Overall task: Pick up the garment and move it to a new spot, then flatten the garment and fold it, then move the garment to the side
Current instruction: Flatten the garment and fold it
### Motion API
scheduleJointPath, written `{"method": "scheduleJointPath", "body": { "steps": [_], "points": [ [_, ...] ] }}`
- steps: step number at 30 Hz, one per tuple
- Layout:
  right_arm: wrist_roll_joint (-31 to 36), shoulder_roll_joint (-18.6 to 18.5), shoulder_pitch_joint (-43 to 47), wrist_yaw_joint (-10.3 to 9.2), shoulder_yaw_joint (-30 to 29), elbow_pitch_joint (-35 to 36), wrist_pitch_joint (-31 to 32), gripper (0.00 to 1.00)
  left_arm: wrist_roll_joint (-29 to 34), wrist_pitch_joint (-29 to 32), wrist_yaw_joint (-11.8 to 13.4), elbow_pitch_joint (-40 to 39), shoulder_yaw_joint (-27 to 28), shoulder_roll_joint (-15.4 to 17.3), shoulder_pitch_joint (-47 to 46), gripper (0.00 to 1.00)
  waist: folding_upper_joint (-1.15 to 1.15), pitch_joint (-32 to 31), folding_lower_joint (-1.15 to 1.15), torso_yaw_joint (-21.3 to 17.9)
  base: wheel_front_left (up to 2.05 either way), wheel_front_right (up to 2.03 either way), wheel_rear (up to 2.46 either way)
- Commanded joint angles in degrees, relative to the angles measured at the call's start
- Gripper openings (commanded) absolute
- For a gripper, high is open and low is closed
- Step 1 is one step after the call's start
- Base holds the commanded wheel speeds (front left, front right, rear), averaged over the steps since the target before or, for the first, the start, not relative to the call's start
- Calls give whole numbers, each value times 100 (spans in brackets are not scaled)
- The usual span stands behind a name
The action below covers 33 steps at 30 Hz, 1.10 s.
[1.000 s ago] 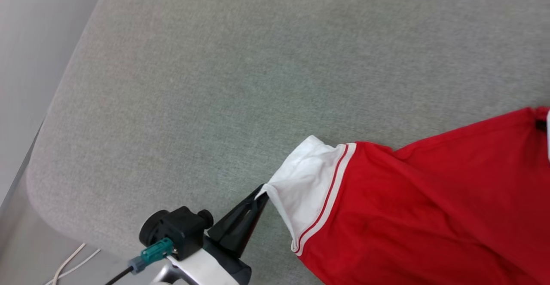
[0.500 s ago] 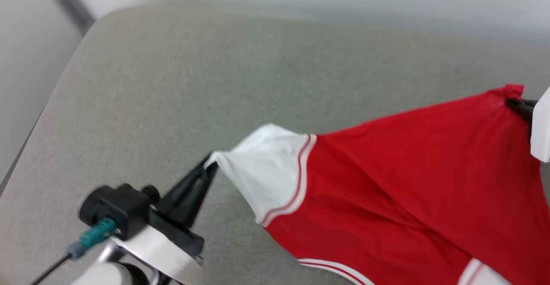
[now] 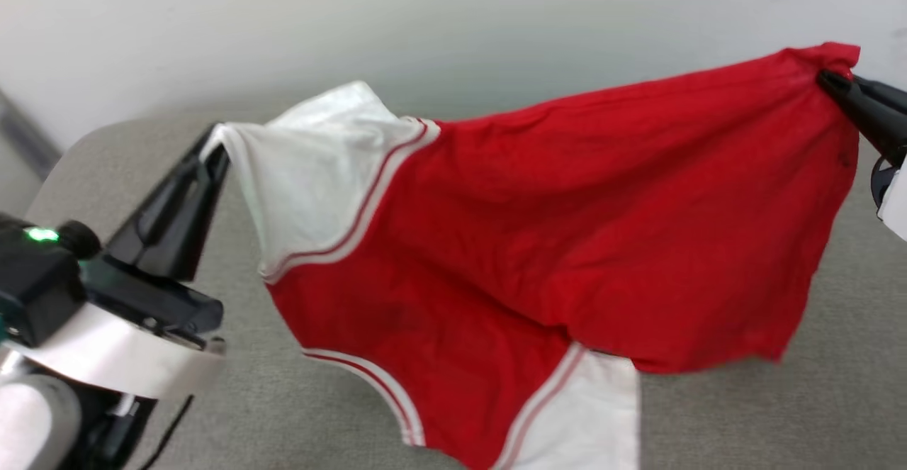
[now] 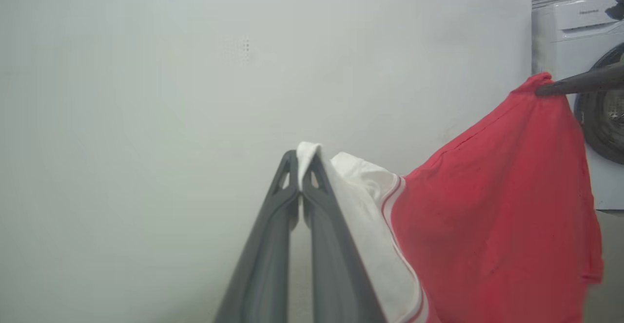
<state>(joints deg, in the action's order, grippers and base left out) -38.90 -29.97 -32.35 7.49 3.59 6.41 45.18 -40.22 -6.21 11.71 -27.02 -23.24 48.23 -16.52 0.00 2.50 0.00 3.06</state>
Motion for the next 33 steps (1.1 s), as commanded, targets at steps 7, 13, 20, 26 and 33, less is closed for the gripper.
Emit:
{"method": "scheduleJointPath", "body": {
  "steps": [7, 13, 20, 26, 33],
  "points": [
    [140, 205, -68, -1, -108, 556, -210, 0, -189, -15, 80, -121, 462, 132, -437, 0, 0, -147, 0, -439, 0, 0, 0],
    [282, 355, -264, 0, -205, 816, -458, 0, -283, -24, 123, -248, 828, 213, -869, 0, 0, -34, 0, -650, 0, 0, 0],
    [525, 454, -774, -1, -435, 1081, -764, 0, -294, 99, 127, -342, 1245, 392, -1771, 0, 0, 391, 0, -772, 0, 0, 0],
    [763, 389, -1350, -1, -462, 989, -1038, 0, -464, 253, -119, -37, 1320, 375, -2840, 0, 0, 947, 0, -801, 0, 0, 0],
    [1175, 46, -2282, -2, -280, 749, -1568, 0, -558, 395, -555, 879, 1139, 176, -4341, 0, 0, 1911, 0, -719, 0, 0, 0]
  ]
}}
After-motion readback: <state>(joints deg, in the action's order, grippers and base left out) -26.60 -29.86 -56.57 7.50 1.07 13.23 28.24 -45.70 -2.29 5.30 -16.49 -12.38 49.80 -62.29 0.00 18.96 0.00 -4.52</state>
